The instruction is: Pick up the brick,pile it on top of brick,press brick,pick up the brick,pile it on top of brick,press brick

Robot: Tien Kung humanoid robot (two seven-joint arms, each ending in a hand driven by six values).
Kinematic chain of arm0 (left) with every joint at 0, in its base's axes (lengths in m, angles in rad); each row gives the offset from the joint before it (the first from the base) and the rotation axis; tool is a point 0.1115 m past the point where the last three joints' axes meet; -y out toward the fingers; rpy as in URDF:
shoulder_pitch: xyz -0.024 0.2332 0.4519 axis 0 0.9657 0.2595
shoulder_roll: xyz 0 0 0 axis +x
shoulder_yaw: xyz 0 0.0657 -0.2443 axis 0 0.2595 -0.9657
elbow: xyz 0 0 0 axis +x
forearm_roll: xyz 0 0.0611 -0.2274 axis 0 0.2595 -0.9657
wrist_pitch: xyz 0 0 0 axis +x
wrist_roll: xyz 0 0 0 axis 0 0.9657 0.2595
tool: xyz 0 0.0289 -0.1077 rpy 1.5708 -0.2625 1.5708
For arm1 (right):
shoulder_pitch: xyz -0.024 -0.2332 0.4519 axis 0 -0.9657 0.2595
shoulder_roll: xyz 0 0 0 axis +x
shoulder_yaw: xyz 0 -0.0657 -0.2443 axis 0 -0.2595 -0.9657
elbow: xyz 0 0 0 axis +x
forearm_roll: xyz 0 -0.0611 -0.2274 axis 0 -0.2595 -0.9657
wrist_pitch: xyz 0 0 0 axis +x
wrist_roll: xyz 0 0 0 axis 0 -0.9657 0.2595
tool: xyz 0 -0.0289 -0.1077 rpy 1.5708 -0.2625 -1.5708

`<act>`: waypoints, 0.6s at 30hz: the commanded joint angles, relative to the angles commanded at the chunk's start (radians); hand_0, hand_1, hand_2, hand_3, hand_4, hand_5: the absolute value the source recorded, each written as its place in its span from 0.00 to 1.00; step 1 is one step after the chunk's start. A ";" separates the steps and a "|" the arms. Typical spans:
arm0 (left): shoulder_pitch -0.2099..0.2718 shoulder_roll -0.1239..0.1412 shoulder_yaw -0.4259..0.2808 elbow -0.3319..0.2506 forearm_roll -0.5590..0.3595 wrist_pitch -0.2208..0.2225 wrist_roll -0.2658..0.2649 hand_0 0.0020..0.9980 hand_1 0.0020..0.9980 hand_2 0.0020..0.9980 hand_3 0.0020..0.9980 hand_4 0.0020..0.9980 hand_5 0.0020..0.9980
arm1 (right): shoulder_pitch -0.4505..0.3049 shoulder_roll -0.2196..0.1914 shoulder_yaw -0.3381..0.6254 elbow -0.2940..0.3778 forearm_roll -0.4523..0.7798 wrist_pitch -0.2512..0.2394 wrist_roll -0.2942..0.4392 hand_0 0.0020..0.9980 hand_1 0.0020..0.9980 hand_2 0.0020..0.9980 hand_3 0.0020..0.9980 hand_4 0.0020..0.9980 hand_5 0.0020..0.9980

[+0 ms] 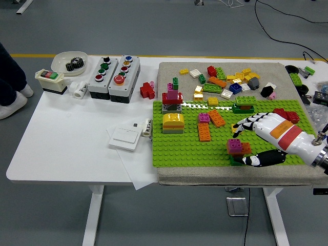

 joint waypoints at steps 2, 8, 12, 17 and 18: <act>0.001 0.000 -0.001 0.000 0.001 0.000 0.000 0.75 0.74 0.74 0.59 0.65 0.67 | -0.001 0.007 0.030 -0.019 0.077 -0.023 -0.005 0.68 0.67 0.72 0.61 0.90 0.66; 0.003 0.000 -0.003 0.001 0.004 0.000 0.001 0.75 0.74 0.74 0.59 0.65 0.67 | 0.004 0.019 0.095 -0.054 0.303 -0.051 -0.036 0.72 0.70 0.74 0.65 0.90 0.66; 0.004 -0.001 -0.004 0.002 0.005 0.000 0.002 0.75 0.74 0.74 0.59 0.65 0.67 | 0.008 0.026 0.126 -0.071 0.436 -0.053 -0.056 0.76 0.73 0.78 0.73 0.91 0.66; 0.007 -0.002 -0.007 0.003 0.008 0.000 0.004 0.75 0.74 0.74 0.59 0.65 0.67 | 0.022 0.042 0.173 -0.118 0.650 -0.050 -0.087 0.78 0.75 0.81 0.80 0.92 0.66; 0.008 -0.002 -0.007 0.004 0.007 0.000 0.003 0.75 0.74 0.74 0.59 0.65 0.67 | 0.024 0.046 0.186 -0.135 0.696 -0.048 -0.092 0.78 0.75 0.81 0.80 0.92 0.66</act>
